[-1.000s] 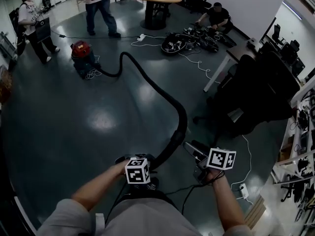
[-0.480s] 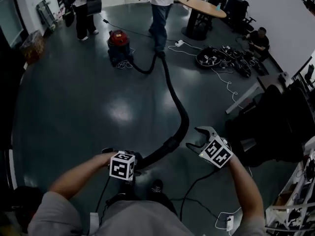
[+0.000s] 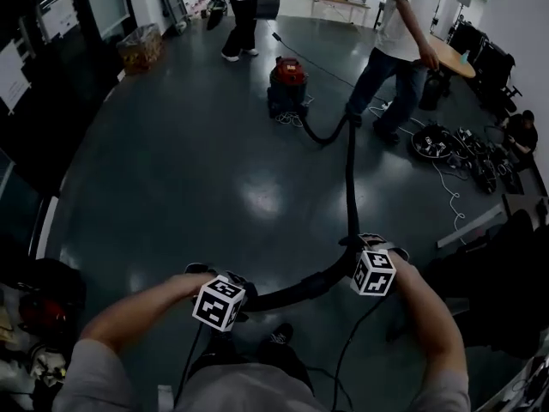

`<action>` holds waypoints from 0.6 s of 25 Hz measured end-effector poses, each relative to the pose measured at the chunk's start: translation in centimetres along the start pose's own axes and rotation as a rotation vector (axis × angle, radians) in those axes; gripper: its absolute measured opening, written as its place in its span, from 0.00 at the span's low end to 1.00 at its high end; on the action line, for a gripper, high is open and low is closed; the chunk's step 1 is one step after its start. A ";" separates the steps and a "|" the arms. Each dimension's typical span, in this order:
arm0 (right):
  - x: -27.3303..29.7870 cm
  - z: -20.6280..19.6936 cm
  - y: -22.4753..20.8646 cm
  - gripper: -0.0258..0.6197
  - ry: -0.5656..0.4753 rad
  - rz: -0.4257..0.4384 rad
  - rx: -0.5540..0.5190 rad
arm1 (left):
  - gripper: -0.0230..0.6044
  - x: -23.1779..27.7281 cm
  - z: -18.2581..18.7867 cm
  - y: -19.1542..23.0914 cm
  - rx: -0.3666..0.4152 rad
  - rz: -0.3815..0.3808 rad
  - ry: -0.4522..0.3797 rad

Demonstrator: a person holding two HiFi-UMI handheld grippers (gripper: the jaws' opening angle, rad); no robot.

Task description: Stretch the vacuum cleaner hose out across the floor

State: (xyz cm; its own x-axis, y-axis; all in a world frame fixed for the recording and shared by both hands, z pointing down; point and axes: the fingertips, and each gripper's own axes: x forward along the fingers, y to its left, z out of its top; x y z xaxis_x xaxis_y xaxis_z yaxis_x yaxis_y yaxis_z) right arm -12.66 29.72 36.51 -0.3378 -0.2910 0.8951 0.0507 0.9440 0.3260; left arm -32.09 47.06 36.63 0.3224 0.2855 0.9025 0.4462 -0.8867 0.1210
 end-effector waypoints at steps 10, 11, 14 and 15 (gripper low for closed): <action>-1.7 7.1 13.7 0.37 0.088 0.105 0.232 | 0.31 0.7 -4.2 -10.1 -0.083 0.055 -0.010; -2.2 7.8 15.4 0.37 0.101 0.106 0.258 | 0.30 0.9 -4.4 -11.3 -0.076 0.060 -0.017; -2.5 10.3 20.3 0.36 0.124 0.111 0.335 | 0.29 1.3 -5.6 -14.3 -0.056 0.072 -0.038; -2.3 11.3 21.8 0.36 0.127 0.117 0.362 | 0.28 1.3 -6.2 -15.0 -0.053 0.077 -0.044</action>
State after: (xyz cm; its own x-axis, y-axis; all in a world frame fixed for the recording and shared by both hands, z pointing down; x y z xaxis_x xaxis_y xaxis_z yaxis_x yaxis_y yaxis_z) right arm -21.38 52.68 38.13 -0.2298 -0.1735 0.9576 -0.2600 0.9592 0.1114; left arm -43.56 58.44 38.57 0.3911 0.2304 0.8911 0.3744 -0.9242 0.0747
